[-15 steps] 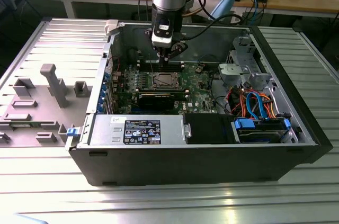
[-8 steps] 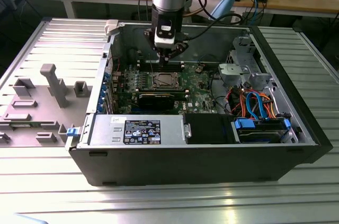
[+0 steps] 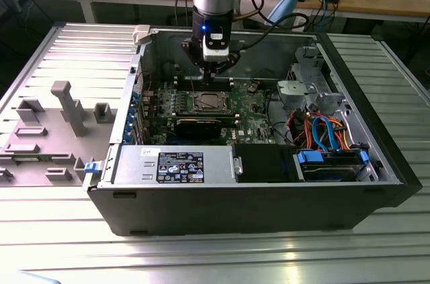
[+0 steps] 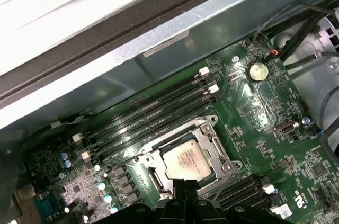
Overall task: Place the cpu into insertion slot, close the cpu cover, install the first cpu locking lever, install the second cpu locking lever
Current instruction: 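Install the first cpu locking lever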
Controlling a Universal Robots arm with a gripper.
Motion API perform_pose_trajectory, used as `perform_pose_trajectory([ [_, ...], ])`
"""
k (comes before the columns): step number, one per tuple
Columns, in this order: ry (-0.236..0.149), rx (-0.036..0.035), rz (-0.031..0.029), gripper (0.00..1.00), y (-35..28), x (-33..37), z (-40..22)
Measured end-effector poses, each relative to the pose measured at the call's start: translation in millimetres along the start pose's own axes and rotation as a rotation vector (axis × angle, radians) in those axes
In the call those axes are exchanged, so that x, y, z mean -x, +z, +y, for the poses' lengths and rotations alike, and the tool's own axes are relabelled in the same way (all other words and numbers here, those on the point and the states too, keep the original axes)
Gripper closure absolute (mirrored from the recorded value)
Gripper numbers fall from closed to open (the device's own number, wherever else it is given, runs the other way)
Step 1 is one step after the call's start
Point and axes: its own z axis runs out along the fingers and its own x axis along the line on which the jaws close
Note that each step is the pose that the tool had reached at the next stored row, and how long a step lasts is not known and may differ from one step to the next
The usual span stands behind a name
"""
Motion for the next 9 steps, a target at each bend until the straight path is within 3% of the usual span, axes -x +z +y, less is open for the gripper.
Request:
perform_pose_trajectory([
  [9, -0.182, -0.0011, 0.0019, 0.89, 0.7, 0.0, 0.0],
])
